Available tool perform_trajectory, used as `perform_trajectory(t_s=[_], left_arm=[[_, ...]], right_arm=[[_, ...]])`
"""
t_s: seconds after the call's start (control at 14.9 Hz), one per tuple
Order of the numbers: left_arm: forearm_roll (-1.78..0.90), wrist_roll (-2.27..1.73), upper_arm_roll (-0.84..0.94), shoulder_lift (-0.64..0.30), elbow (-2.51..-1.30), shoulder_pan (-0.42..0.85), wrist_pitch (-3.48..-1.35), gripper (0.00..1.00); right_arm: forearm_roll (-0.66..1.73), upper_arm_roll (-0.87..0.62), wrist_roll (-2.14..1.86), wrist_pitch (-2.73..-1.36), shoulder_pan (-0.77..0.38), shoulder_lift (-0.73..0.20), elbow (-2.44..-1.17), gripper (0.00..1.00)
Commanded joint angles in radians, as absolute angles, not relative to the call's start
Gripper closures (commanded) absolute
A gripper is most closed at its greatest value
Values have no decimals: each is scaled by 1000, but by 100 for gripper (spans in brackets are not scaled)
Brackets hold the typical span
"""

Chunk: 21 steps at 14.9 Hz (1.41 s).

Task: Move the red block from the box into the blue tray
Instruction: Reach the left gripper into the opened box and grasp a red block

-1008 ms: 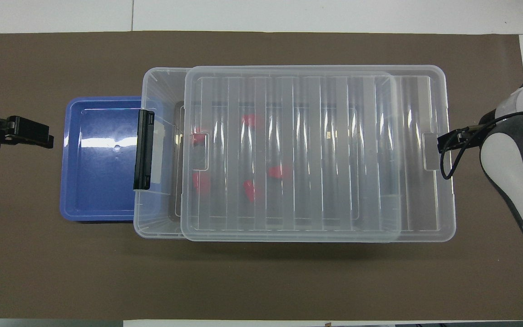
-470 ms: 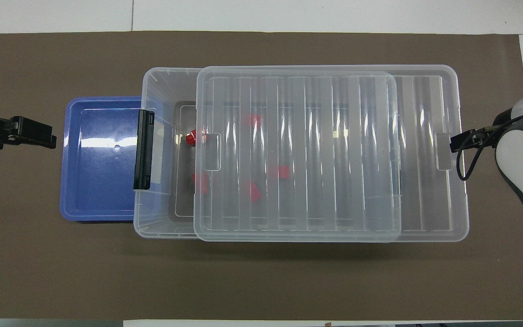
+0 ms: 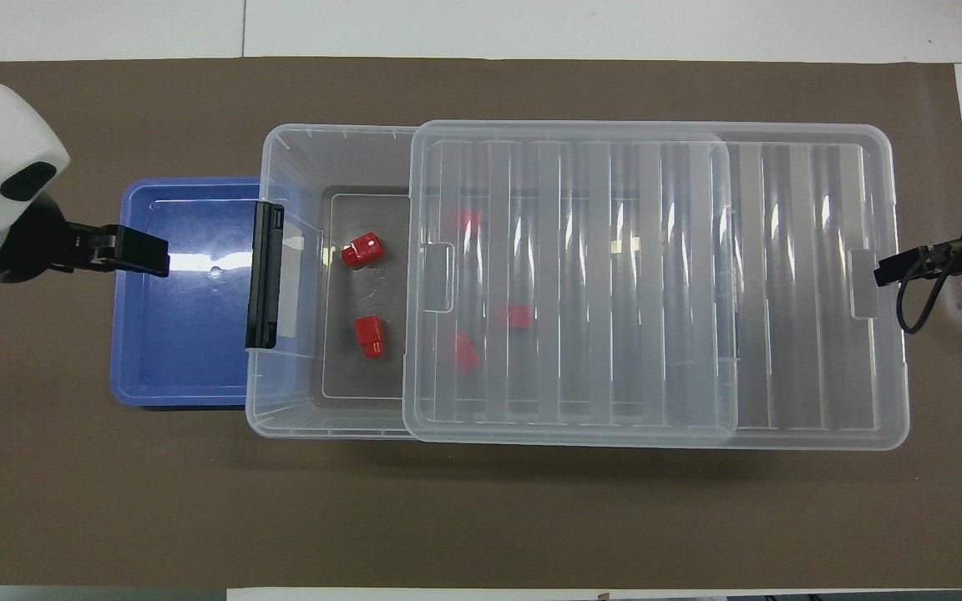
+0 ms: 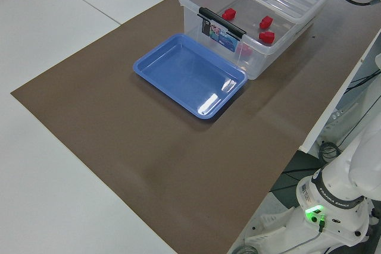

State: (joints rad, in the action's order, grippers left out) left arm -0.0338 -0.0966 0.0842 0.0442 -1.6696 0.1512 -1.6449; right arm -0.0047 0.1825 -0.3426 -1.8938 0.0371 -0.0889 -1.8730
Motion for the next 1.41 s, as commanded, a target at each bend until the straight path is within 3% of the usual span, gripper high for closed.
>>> perform_trajectory(t_s=[0.0, 0.27, 0.6, 0.94, 1.34], left_arm=[[-40, -208, 75, 110, -1836, 250, -1771, 0], [-40, -394, 75, 98, -1942, 362, -1923, 0], [-37, -590, 75, -9, -1948, 449, -1995, 0], [-3, -725, 75, -103, -1966, 492, -2060, 0], [14, -805, 74, -147, -2008, 514, -2132, 0]], right_arm=[[-21, 207, -403, -1921, 44, -71, -1899, 0], [-21, 229, -437, -1928, 46, -72, -1899, 0], [-23, 249, -466, -1936, 51, -74, -1899, 0], [-21, 256, -483, -1933, 54, -72, -1899, 0], [-17, 244, -456, -1878, 51, -89, -1836, 0]])
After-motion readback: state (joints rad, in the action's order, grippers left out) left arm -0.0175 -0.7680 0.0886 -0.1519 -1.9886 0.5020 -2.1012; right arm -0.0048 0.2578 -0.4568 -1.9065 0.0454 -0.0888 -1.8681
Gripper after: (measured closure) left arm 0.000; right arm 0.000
